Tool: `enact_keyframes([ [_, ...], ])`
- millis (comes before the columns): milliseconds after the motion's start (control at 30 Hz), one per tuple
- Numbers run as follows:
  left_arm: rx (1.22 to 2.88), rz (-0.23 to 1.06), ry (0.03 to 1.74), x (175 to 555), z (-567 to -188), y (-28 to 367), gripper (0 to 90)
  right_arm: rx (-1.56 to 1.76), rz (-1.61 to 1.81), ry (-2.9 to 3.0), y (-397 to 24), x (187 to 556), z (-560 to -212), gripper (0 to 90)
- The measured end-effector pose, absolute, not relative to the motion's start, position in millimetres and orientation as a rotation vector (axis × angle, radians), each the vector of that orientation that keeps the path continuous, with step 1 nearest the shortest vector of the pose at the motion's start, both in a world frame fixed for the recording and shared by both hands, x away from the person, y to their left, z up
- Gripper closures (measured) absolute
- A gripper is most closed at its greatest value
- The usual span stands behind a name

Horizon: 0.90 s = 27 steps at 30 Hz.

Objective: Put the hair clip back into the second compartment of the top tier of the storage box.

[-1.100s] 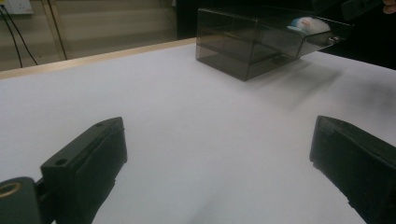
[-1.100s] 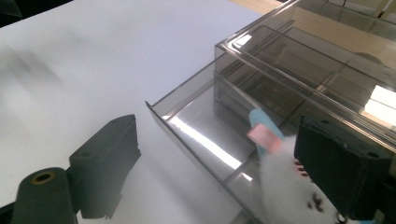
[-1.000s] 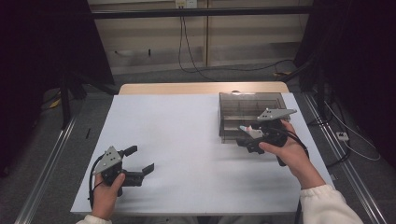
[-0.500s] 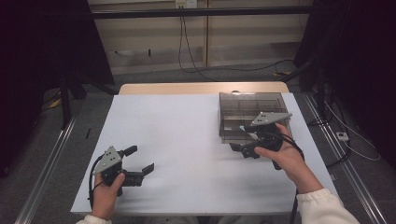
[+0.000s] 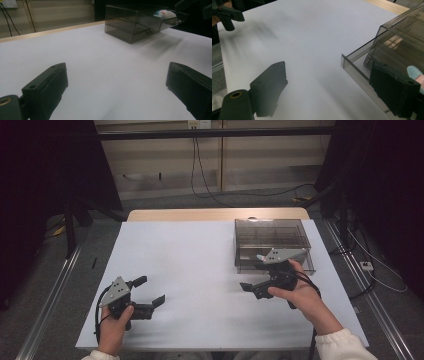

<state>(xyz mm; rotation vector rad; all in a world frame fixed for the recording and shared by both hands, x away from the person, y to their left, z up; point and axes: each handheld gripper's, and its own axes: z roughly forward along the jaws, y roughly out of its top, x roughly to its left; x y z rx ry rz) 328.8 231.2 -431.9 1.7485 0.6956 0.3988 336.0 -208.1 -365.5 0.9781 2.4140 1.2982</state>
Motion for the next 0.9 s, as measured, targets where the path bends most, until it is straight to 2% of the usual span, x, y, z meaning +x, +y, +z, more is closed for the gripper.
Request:
enact_keyframes([
  [900,1.750,0.396,0.697,329,-432,232,4.0,0.940,1.264,2.469,-214,308,-400,14.6],
])
